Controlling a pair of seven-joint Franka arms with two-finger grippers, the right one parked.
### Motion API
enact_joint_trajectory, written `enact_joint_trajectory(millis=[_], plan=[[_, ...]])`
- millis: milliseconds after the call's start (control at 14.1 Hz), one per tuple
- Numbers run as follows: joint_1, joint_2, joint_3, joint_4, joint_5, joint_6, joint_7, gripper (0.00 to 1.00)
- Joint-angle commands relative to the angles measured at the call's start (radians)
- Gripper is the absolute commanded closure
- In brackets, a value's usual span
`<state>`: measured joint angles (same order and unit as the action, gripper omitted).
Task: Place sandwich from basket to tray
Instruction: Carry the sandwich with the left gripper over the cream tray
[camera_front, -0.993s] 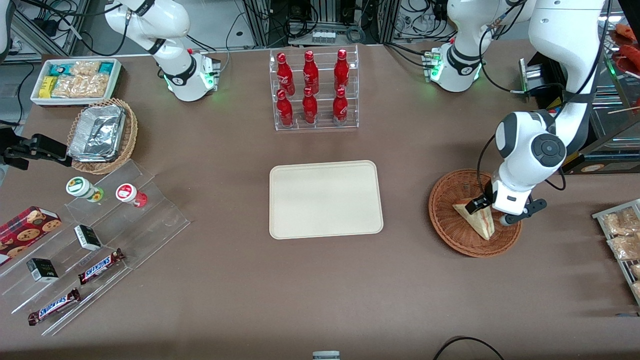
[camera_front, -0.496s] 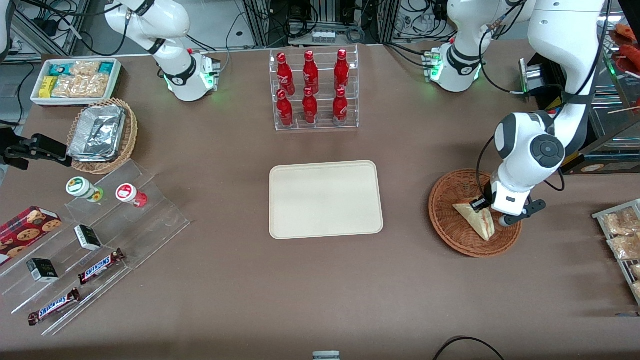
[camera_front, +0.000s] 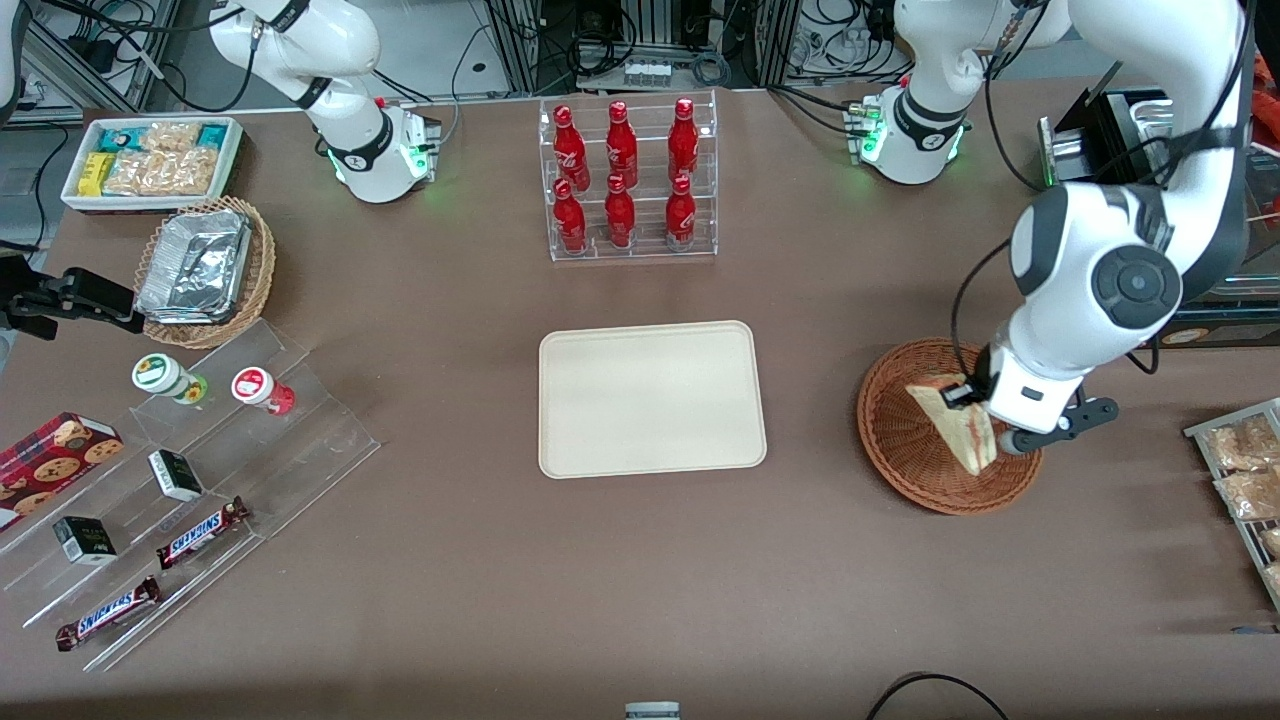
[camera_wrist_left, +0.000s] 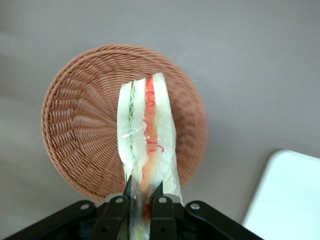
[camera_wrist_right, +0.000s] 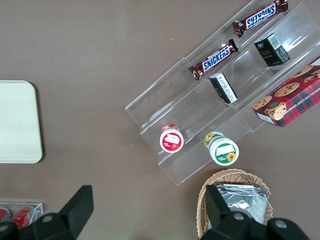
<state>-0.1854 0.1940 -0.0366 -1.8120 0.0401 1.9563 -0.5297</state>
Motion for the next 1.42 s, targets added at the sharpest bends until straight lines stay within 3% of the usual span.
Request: enact_joint_trajectory(millis=[0, 780, 993, 1348], plan=[[-0.113, 0.051, 0.006, 0.154, 0.014, -0.106, -0.021, 1.00], [-0.452, 0.272, 0.006, 0.344, -0.031, -0.097, -0.147, 1.00], [-0.503, 0.382, 0.001, 0.431, -0.031, -0.077, -0.187, 1.00], [-0.560, 0.459, -0.009, 0.435, -0.031, 0.032, -0.190, 1.00]])
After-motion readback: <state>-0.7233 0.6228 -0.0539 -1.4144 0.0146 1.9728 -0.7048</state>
